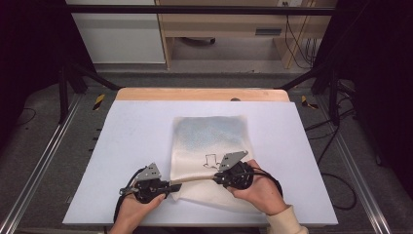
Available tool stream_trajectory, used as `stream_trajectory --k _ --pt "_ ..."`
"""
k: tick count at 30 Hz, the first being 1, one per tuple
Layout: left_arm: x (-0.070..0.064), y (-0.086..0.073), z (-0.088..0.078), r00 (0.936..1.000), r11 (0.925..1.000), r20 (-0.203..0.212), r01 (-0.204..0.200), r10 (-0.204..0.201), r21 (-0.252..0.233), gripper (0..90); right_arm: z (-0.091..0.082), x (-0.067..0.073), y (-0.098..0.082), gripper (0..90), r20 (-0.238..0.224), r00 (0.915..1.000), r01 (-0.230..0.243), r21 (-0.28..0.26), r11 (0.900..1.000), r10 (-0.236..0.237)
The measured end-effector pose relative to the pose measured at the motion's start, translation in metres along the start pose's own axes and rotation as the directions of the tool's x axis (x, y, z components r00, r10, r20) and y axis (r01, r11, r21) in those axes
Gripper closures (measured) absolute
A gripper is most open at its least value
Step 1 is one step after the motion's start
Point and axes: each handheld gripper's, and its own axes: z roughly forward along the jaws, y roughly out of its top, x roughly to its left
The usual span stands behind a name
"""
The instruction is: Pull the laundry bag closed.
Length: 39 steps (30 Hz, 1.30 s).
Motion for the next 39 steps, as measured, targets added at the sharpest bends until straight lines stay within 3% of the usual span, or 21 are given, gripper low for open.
stream_trajectory --k 32,39 --pt "-0.001 -0.001 0.001 1.0000 1.0000 -0.001 -0.004 0.004 0.004 81.7 -0.014 -0.005 -0.014 82.0 0.027 0.9991 -0.031 -0.009 0.999 0.032" --pt "-0.002 0.000 0.001 0.9997 0.9999 -0.018 -0.014 0.014 0.002 81.7 -0.016 -0.006 -0.017 82.0 0.031 0.9989 -0.036 -0.009 0.999 0.036"
